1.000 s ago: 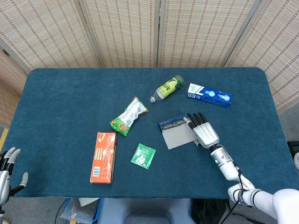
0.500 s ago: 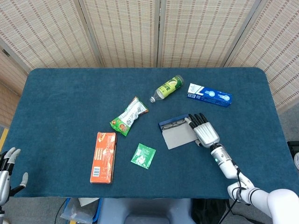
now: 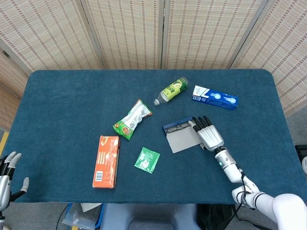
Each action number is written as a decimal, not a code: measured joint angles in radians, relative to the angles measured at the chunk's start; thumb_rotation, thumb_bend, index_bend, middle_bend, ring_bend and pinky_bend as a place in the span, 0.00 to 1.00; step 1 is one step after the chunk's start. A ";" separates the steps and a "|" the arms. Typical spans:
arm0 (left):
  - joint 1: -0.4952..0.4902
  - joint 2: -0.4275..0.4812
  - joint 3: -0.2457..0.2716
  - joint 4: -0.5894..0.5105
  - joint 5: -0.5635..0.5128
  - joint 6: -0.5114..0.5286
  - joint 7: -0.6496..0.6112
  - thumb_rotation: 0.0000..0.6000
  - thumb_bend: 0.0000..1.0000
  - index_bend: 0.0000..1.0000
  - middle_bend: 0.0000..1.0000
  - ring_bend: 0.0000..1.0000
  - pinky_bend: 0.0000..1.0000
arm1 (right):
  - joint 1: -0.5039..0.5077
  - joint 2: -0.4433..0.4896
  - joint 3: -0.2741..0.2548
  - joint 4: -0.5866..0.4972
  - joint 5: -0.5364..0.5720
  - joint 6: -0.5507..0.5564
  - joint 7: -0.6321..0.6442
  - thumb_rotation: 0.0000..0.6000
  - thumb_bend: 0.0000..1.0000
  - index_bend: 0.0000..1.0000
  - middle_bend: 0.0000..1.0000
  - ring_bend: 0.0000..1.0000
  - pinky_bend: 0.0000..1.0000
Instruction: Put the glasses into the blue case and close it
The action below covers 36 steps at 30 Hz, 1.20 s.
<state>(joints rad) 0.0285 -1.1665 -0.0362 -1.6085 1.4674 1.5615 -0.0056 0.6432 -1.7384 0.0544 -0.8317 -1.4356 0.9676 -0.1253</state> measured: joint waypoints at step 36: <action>-0.001 -0.004 -0.004 0.015 -0.011 -0.007 -0.008 1.00 0.42 0.08 0.00 0.00 0.00 | 0.057 -0.070 0.029 0.066 -0.056 0.045 0.113 1.00 0.34 0.26 0.10 0.00 0.00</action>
<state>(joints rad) 0.0280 -1.1709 -0.0403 -1.5935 1.4568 1.5546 -0.0136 0.6999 -1.8085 0.0837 -0.7661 -1.4915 1.0127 -0.0122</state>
